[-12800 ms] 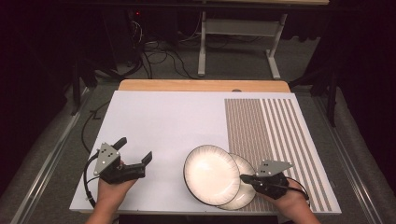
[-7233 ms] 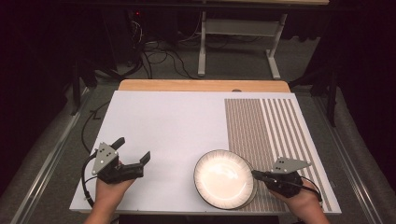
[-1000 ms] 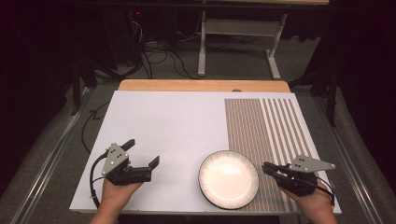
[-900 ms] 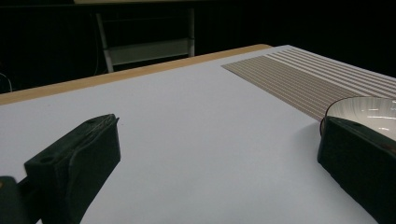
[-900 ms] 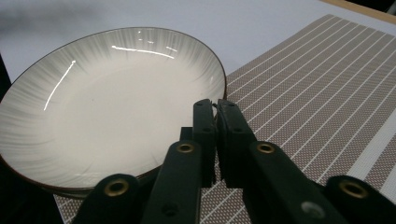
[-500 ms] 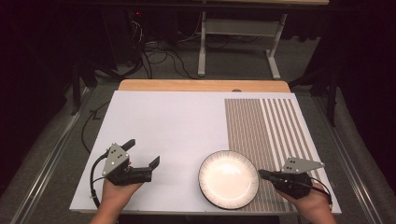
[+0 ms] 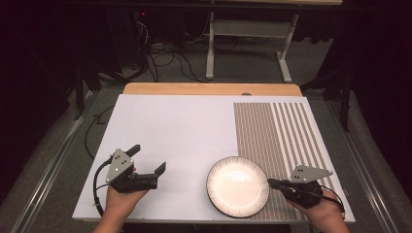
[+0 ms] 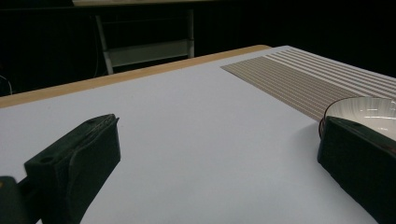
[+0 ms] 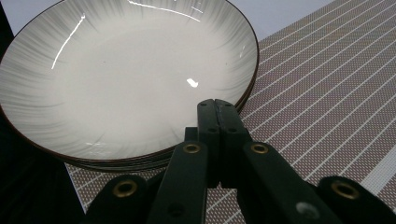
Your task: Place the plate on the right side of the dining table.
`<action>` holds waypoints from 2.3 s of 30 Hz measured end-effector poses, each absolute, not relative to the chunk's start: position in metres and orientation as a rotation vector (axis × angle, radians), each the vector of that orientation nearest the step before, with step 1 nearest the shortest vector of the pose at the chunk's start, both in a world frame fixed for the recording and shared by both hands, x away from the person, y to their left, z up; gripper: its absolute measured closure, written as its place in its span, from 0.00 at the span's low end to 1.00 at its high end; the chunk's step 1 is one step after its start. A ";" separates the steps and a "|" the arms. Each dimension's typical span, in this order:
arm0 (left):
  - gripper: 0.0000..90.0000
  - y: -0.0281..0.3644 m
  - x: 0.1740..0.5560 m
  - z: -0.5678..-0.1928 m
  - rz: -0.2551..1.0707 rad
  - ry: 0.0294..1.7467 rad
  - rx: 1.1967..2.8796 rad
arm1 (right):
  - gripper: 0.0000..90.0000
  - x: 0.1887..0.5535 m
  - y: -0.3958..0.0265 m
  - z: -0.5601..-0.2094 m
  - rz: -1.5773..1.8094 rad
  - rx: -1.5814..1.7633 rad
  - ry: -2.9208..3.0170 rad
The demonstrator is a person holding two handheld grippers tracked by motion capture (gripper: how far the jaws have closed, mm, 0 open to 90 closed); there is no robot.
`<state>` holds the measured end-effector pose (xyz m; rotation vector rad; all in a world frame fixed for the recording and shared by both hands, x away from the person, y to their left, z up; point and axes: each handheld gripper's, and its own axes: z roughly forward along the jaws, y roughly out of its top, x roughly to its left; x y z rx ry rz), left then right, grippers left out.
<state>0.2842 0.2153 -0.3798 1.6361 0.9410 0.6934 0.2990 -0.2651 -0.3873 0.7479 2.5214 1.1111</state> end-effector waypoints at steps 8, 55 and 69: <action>0.00 0.216 0.284 -0.379 0.694 0.942 1.634 | 1.00 0.298 -0.264 -0.387 1.106 0.740 2.525; 0.00 0.220 0.284 -0.379 0.691 0.952 1.622 | 1.00 0.298 -0.242 -0.393 1.114 0.693 2.586; 0.00 0.220 0.284 -0.379 0.684 0.958 1.618 | 1.00 0.298 -0.242 -0.394 1.129 0.687 2.594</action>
